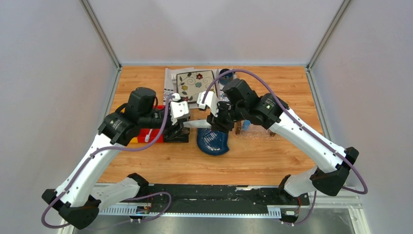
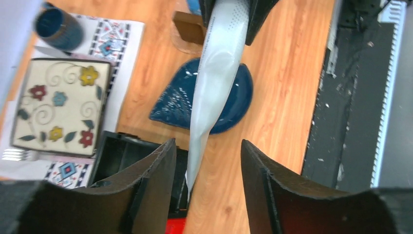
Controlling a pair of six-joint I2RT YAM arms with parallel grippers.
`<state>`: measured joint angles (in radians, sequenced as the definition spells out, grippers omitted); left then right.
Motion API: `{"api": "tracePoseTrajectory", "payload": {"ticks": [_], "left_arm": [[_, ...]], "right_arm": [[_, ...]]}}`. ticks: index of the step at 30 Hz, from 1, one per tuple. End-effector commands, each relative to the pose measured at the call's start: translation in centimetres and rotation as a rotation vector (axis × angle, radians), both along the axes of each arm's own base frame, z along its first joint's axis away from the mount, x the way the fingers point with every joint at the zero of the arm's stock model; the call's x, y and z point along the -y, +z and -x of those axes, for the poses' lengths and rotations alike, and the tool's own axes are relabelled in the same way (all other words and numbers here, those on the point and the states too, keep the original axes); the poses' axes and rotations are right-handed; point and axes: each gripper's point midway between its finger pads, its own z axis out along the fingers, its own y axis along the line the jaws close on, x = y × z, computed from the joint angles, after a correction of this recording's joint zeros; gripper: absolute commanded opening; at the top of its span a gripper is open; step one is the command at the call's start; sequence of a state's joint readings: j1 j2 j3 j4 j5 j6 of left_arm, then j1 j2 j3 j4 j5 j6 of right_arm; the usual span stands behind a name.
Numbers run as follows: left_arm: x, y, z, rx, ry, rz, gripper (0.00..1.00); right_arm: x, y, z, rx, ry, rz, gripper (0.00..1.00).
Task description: Prepare toiletry sets of a toothbrush and toothpaste on the tray
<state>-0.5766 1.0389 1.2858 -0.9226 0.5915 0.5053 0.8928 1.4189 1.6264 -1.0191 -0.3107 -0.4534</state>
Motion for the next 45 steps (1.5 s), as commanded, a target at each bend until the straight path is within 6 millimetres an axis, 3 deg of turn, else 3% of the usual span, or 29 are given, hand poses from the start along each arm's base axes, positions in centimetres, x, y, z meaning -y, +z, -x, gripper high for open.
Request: {"api": "tracePoseTrajectory", "payload": {"ticks": [1,6,9,13,17,25,31,45], "left_arm": [[-0.3,4.2,-1.4,0.154,0.112,0.135,0.61],[-1.4,6.9,-2.2,0.161,0.209,0.228,0.62],[-2.0,8.7,-3.1,0.167,0.270,0.288,0.62],[-2.8,11.4,-4.3,0.160,0.349,0.397,0.62],[-3.0,13.9,-4.9,0.146,0.368,0.510,0.63],[-0.5,16.1,-4.5,0.015,0.248,0.700,0.63],[0.9,17.4,-3.7,-0.057,0.144,0.794,0.63],[1.6,18.9,-1.2,-0.111,-0.006,0.877,0.72]], "right_arm": [[0.2,2.9,-1.4,0.059,-0.073,-0.097,0.03],[0.5,5.4,-2.7,0.032,-0.137,-0.199,0.00],[1.3,7.9,-4.1,0.004,-0.194,-0.296,0.00],[1.9,11.7,-4.7,-0.034,-0.215,-0.435,0.00],[2.2,14.9,-4.2,-0.052,-0.197,-0.535,0.00],[1.4,19.4,-1.8,-0.153,-0.073,-0.709,0.00],[0.7,20.7,-0.9,-0.237,0.003,-0.759,0.01],[0.1,19.2,0.0,-0.347,0.069,-0.752,0.02]]}}
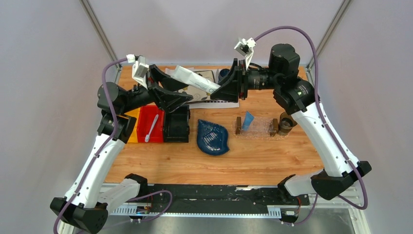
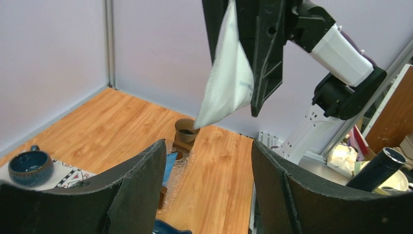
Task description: Prepare toiletry sets of a toothbrush and toothpaste on the tray
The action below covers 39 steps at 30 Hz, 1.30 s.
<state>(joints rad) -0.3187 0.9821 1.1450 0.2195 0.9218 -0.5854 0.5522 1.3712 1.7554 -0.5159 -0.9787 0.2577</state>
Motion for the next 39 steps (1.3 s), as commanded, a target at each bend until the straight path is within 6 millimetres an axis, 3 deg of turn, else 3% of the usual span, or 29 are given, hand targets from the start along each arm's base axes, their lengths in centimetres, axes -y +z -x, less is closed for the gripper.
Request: {"api": "tracePoseTrajectory", "payload": {"ticks": [1,18,22,27,30,31,32,39], "left_arm": [[-0.1,1.7,1.6,0.050,-0.055,0.045,0.72],[-0.6,3.5,1.0,0.049,-0.041,0.093,0.74],[-0.5,3.5,0.8,0.046,-0.043,0.095,0.70],[-0.4,3.2,0.5,0.042,-0.046,0.088,0.44],[-0.3,2.9,0.3,0.036,-0.045,0.086,0.22],[-0.3,3.0,0.3,0.041,-0.047,0.087,0.09],[-0.4,3.1,0.3,0.042,-0.045,0.087,0.02],[-0.3,2.7,0.0,0.030,-0.037,0.061,0.00]], "right_arm": [[0.1,1.0,0.5,0.033,0.035,-0.039,0.02],[0.3,-1.0,0.8,-0.001,0.060,-0.025,0.03],[0.2,-1.3,0.7,-0.010,0.066,-0.023,0.03],[0.1,-1.8,0.8,-0.024,0.075,-0.023,0.05],[0.1,-2.1,0.9,-0.027,0.081,-0.025,0.09],[0.0,-2.3,0.9,-0.030,0.082,-0.022,0.11],[0.0,-2.5,1.0,-0.032,0.085,-0.019,0.12],[-0.5,-5.0,1.1,-0.023,0.069,0.026,0.18]]}}
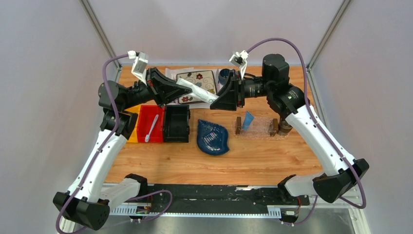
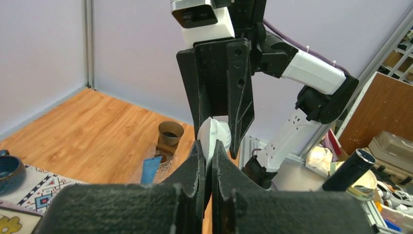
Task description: Prepare toiletry sets of a toothbrush and toothpaste on the tray
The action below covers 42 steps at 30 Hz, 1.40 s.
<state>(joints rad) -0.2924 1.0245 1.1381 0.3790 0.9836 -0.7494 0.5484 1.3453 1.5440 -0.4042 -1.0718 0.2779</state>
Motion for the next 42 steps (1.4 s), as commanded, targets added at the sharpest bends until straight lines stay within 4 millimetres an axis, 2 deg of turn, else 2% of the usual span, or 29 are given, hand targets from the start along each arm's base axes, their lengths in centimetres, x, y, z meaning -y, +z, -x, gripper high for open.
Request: {"api": "tracePoseTrajectory", "payload": {"ticks": [1,3,4,5,8,12,13,14,16,17,18,25,33,39,42], "left_arm": [[-0.4,1.8,-0.2,0.064,0.035,0.013,0.00],[-0.4,1.8,-0.2,0.058,0.035,0.019,0.00],[-0.4,1.7,-0.2,0.054,0.032,0.019,0.00],[-0.3,1.9,0.0,0.062,0.025,0.017,0.00],[-0.2,1.3,0.1,0.066,0.012,-0.027,0.00],[0.0,0.1,0.3,0.071,-0.001,-0.094,0.00],[0.1,-0.9,0.3,0.033,-0.010,-0.125,0.00],[0.1,-1.3,0.2,0.073,-0.006,-0.154,0.00],[0.3,-2.8,0.8,0.034,-0.022,-0.219,0.00],[0.2,-3.2,0.6,0.088,-0.013,-0.252,0.00],[0.3,-3.6,0.9,0.093,-0.020,-0.273,0.00],[0.3,-5.4,1.7,0.084,-0.056,-0.370,0.00],[0.9,-4.9,2.4,0.093,-0.086,-0.375,0.00],[1.1,-4.2,2.7,0.100,-0.096,-0.367,0.00],[1.2,-4.0,2.7,0.103,-0.100,-0.367,0.00]], "right_arm": [[-0.1,-0.3,0.6,0.068,-0.018,0.002,0.18],[-0.4,-0.9,0.8,0.077,-0.016,0.017,0.21],[-0.5,-1.1,0.9,0.080,-0.013,0.022,0.25],[-0.6,-1.5,1.0,0.075,-0.013,0.036,0.33],[-0.6,-2.2,0.8,0.100,-0.027,0.067,0.46],[-0.6,-2.3,0.7,0.141,-0.043,0.094,0.57],[-0.6,-2.3,0.5,0.158,-0.045,0.102,0.60],[-0.6,-2.5,0.6,0.156,-0.049,0.116,0.65],[-0.5,-2.2,0.5,0.193,-0.049,0.123,0.67],[-0.5,-2.6,0.6,0.188,-0.050,0.142,0.68],[-0.5,-2.3,0.7,0.202,-0.051,0.146,0.68],[-1.0,-4.3,0.3,0.222,-0.059,0.210,0.68],[-2.6,-7.0,1.0,0.218,-0.015,0.268,0.63],[-2.9,-8.4,1.0,0.211,-0.005,0.291,0.46],[-2.9,-8.4,1.1,0.215,-0.002,0.288,0.29]]}}
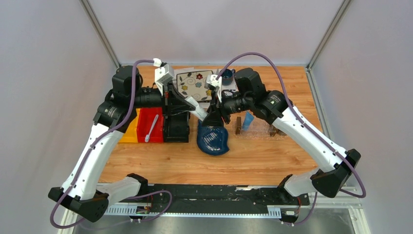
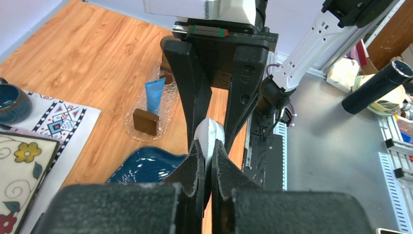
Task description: Prepare toiletry sets of a toothbrush and toothpaste on the tray
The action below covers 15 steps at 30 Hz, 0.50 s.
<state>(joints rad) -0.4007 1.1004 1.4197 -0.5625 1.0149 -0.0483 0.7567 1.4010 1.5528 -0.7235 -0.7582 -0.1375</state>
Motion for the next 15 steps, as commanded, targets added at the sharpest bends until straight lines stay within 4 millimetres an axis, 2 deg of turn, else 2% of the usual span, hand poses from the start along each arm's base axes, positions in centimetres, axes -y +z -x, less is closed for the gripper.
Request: {"api": "tracePoseTrajectory", "payload": {"ticks": [1,2,5,6,8,10,12,15], "left_arm": [[0.1,2.7,0.6,0.097,-0.029,0.035,0.00],[0.2,2.6,0.6,0.094,-0.032,0.036,0.00],[0.3,3.1,0.6,0.102,-0.031,0.053,0.00],[0.3,2.9,0.5,0.097,-0.030,0.058,0.04],[0.4,3.9,0.4,0.109,-0.012,0.096,0.22],[0.3,4.5,0.1,0.114,0.021,0.130,0.51],[0.2,5.1,0.1,0.129,0.042,0.147,0.71],[0.0,5.5,-0.1,0.139,0.071,0.165,0.74]], "right_arm": [[-0.1,0.1,-0.1,0.033,0.001,-0.003,0.26],[0.0,0.2,0.0,0.035,0.003,-0.004,0.19],[-0.1,0.4,0.0,0.034,0.004,-0.013,0.09],[-0.1,0.6,0.0,0.034,0.002,-0.018,0.07],[-0.2,1.1,-0.1,0.046,-0.010,-0.037,0.02],[-0.2,1.7,-0.2,0.050,-0.025,-0.048,0.00],[-0.2,2.7,-0.3,0.056,-0.034,-0.065,0.00],[-0.2,4.2,-0.5,0.067,-0.051,-0.092,0.00]]}}
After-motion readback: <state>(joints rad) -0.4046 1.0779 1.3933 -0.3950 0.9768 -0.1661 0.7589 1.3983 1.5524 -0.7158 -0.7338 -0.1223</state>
